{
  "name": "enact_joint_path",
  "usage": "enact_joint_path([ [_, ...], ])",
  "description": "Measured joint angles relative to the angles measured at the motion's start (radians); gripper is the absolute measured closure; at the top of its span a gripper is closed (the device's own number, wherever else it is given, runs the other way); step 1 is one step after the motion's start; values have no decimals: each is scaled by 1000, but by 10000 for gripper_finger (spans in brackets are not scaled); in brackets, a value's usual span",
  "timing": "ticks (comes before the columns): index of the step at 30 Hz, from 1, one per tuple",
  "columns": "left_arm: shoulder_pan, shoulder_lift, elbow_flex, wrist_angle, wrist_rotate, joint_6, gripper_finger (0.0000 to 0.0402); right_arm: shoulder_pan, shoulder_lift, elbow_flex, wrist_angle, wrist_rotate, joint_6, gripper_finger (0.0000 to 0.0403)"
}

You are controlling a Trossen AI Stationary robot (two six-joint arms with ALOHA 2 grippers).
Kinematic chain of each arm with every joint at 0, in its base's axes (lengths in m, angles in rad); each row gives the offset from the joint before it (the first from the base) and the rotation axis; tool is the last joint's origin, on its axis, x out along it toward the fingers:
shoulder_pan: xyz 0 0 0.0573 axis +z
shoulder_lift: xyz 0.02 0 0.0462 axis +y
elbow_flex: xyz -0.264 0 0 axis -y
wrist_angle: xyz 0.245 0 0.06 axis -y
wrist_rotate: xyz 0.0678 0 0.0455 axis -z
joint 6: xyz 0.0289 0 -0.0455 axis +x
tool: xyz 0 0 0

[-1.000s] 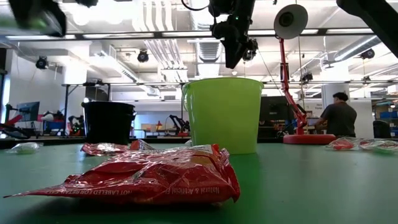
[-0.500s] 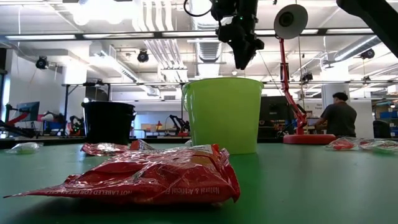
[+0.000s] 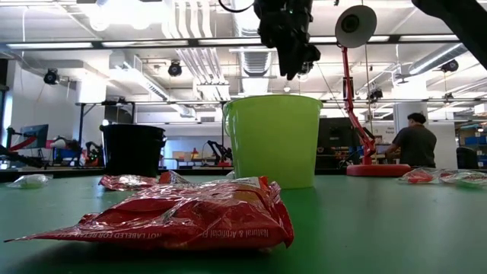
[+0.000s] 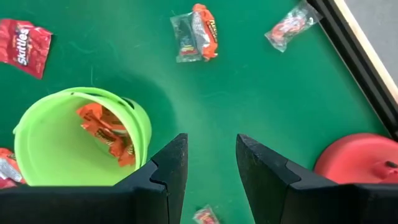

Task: Sort candy
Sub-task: Put the green gummy into the purple bucket, then put the orange chocolate into the green bucket

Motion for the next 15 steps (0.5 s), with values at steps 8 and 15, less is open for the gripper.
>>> enact_joint_path([
  [8,0,23,0,0,0,45,341,42,-2,0,0,0,14,275],
  [15,0,23,0,-6,0,78,300,104,-48,0,0,0,76,275],
])
